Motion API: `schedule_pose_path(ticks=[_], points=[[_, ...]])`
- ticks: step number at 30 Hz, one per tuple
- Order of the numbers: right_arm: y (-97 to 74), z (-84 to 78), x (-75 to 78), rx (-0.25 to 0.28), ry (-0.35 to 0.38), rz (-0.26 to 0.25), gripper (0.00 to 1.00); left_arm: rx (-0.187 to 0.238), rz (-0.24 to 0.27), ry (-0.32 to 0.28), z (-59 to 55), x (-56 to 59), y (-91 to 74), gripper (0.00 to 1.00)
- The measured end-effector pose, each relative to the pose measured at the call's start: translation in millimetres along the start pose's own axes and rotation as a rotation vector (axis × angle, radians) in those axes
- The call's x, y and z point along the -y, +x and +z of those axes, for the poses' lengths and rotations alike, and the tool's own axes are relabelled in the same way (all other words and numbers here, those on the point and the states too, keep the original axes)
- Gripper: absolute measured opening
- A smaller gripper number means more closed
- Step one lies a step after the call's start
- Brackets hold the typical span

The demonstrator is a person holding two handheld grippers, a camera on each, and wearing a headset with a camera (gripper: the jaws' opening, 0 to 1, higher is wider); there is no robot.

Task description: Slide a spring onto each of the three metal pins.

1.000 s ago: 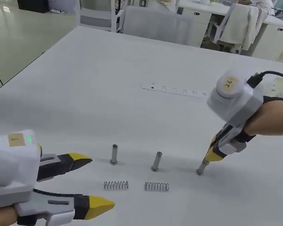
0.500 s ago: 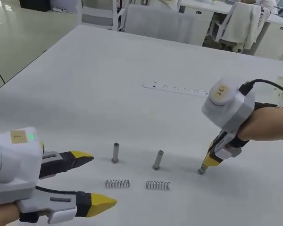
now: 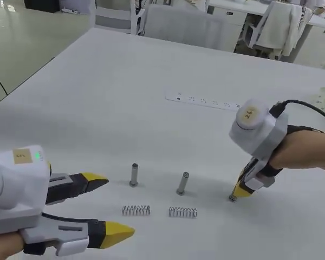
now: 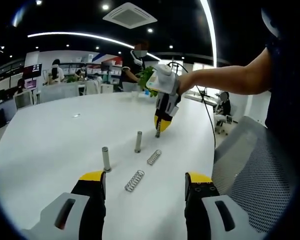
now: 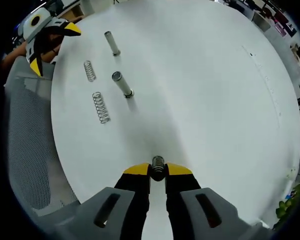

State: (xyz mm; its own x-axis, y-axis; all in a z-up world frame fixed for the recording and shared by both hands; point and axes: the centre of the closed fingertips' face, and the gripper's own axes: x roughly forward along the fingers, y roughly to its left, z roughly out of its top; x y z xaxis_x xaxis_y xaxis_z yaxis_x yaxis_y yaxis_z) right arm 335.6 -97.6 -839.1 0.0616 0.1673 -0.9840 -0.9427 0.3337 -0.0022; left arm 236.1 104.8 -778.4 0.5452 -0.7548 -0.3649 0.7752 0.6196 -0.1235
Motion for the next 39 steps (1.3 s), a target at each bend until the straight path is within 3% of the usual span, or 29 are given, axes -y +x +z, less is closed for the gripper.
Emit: schedule_pose_path(ticks=[21,39], points=[[2.3,-0.8,3.9,0.016,-0.008,-0.005,0.16,0.002,-0.001,-0.003,0.3,0.4,-0.1,0.59],[-1.0,-17.6,0.0,0.022,0.018,-0.007,0.2,0.002,-0.005,0.003,2.3,2.7,0.0,0.59]])
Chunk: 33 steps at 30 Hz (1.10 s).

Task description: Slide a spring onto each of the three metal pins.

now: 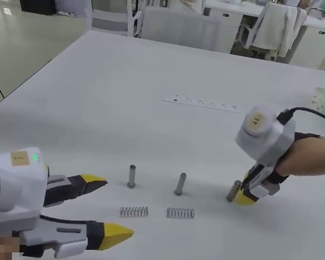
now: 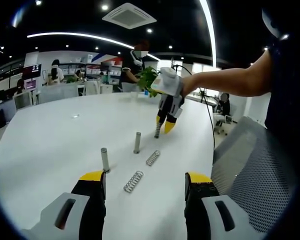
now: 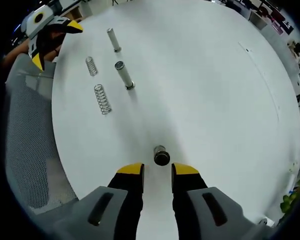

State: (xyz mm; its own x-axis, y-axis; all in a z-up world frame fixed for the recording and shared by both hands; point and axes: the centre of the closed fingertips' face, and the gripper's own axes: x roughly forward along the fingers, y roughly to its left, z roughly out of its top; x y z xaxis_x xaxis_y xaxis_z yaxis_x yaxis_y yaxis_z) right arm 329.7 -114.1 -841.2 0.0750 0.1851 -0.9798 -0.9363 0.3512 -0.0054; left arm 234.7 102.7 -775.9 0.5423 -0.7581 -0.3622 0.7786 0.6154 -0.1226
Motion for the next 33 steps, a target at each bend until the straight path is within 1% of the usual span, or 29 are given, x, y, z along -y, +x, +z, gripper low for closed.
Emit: schedule_pose_path(ticks=[10,15,18,25,33], points=[[-2.0,-5.7,-10.8,0.017,0.01,0.002,0.2,-0.003,-0.009,0.007,1.1,3.4,0.8,0.59],[-1.9,-5.8,-20.8,0.031,0.012,0.009,0.2,-0.003,-0.013,0.012,2.4,5.0,1.5,0.59],[-2.1,-4.9,-28.2,0.038,0.006,0.012,0.2,-0.003,-0.016,0.015,2.9,6.0,1.6,0.59],[-0.8,-1.2,-40.0,0.056,-0.002,0.02,0.2,-0.005,-0.022,0.023,4.3,7.9,2.1,0.59],[1.5,5.9,-56.8,0.077,-0.015,0.038,0.2,-0.002,-0.025,0.03,6.1,9.6,1.8,0.59]])
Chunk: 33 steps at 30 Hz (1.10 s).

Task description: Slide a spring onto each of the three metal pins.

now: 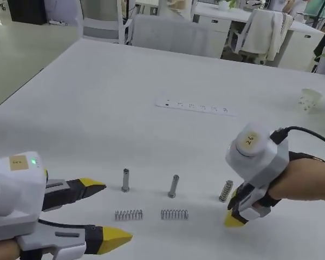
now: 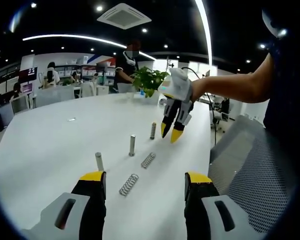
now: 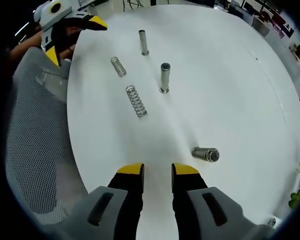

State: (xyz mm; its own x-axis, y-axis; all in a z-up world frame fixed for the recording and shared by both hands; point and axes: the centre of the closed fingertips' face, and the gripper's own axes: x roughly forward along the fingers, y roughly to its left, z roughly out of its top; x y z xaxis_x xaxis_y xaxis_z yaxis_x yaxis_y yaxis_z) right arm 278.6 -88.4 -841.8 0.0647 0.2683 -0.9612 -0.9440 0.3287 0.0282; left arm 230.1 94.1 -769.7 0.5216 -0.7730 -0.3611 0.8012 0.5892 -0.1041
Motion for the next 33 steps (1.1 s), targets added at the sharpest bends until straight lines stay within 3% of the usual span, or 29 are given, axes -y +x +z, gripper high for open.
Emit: schedule_pose_path(ticks=[19,33], points=[[10.0,42.0,-22.7,0.048,-0.082,0.031,0.2,-0.003,-0.002,0.004,0.0,4.7,-1.2,0.58],[24.4,62.8,-21.6,0.068,-0.137,0.048,0.19,-0.006,-0.002,-0.005,-2.7,3.2,-0.4,0.58]])
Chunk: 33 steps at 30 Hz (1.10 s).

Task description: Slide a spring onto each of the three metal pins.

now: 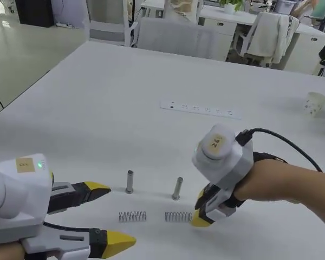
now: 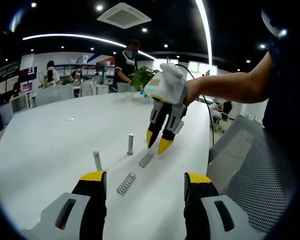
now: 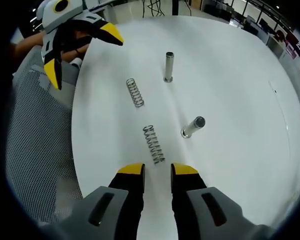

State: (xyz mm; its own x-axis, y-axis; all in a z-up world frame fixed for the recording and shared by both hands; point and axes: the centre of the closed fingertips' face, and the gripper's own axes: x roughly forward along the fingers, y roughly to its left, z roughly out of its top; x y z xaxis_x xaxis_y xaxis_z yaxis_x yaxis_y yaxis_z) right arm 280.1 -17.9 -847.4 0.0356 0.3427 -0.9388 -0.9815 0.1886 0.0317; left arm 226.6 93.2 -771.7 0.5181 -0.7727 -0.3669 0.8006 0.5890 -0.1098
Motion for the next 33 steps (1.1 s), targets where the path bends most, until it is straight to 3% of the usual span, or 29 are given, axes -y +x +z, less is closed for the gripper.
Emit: schedule_pose_path(ticks=[19,33], points=[[14.5,7.0,-2.8,-0.025,-0.088,0.04,0.14,-0.008,-0.009,-0.024,-5.4,-0.4,-0.1,0.55],[16.8,4.5,-1.4,-0.044,-0.146,0.037,0.11,-0.011,-0.017,-0.031,-7.0,0.2,1.9,0.54]])
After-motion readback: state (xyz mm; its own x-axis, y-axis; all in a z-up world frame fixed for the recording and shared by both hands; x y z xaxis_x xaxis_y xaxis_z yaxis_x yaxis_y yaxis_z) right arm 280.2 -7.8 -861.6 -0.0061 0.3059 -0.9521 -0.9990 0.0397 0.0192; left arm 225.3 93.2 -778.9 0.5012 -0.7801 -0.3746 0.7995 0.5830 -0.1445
